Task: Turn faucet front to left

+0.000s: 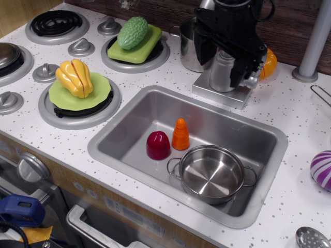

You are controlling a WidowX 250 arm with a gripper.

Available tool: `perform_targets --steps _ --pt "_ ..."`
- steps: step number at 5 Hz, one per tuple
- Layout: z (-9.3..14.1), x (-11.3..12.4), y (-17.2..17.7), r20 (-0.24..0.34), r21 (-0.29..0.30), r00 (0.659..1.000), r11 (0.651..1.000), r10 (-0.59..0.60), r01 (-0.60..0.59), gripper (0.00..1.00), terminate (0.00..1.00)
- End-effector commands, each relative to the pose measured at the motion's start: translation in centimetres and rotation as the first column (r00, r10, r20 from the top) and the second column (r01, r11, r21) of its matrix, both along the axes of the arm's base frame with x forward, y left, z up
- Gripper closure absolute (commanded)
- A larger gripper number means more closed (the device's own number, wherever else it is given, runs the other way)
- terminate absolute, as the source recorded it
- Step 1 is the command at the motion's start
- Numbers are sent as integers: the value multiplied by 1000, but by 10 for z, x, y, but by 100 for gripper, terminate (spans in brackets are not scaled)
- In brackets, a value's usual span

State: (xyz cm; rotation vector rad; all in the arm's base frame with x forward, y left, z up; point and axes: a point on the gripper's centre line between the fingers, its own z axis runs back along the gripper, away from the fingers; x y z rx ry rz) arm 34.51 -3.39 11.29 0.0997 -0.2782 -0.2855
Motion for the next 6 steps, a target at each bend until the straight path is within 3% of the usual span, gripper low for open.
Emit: perform_targets --steps 1,3,6 --pt "11 15 21 101 32 993 997 -68 65 0 0" --pt "12 29 40 107 49 986 991 -129 124 0 0" --pt "19 49 63 72 43 976 978 -205 203 0 0"
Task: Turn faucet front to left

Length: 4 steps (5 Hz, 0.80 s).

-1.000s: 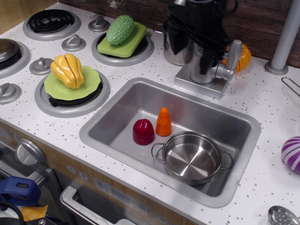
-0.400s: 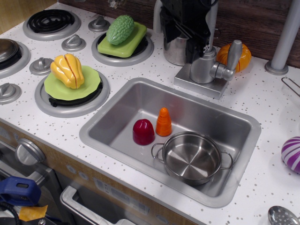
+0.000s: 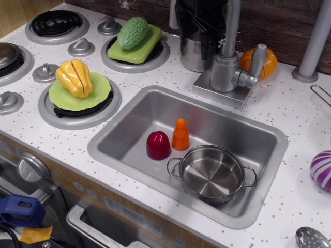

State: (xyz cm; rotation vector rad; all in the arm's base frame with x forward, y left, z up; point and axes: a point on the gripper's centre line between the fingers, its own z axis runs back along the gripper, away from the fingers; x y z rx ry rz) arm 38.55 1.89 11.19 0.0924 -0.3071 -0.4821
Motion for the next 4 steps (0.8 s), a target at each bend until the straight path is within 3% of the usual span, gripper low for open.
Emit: perform_targets --steps 1,4 --pt "20 14 16 56 11 998 999 -32 32 0 0" --pt "16 24 22 71 18 995 997 -72 70 0 0"
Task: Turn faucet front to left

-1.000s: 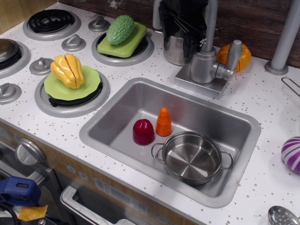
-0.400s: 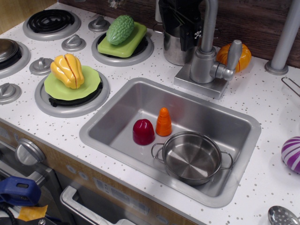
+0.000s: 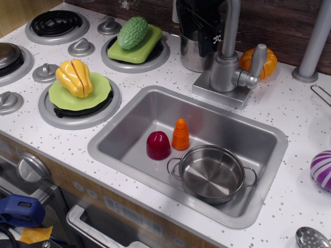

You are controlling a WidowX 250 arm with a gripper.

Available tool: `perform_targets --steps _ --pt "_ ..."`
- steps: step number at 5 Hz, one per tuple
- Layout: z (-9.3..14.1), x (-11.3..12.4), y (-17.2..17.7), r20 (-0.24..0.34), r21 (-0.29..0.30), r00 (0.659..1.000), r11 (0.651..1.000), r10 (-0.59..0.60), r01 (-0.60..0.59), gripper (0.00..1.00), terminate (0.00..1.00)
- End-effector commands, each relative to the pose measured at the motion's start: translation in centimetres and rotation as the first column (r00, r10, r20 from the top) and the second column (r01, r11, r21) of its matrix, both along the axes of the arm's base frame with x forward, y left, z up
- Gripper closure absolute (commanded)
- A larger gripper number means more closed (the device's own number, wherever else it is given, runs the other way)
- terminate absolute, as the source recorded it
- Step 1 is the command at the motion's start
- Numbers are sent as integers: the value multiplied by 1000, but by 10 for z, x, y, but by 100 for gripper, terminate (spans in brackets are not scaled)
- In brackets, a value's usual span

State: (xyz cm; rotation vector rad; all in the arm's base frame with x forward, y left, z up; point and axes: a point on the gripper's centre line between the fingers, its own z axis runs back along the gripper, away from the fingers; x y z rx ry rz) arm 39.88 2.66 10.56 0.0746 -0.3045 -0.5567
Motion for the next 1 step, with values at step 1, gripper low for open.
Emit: perform_targets --steps 1 --pt "22 17 18 81 16 997 1000 -18 16 0 100"
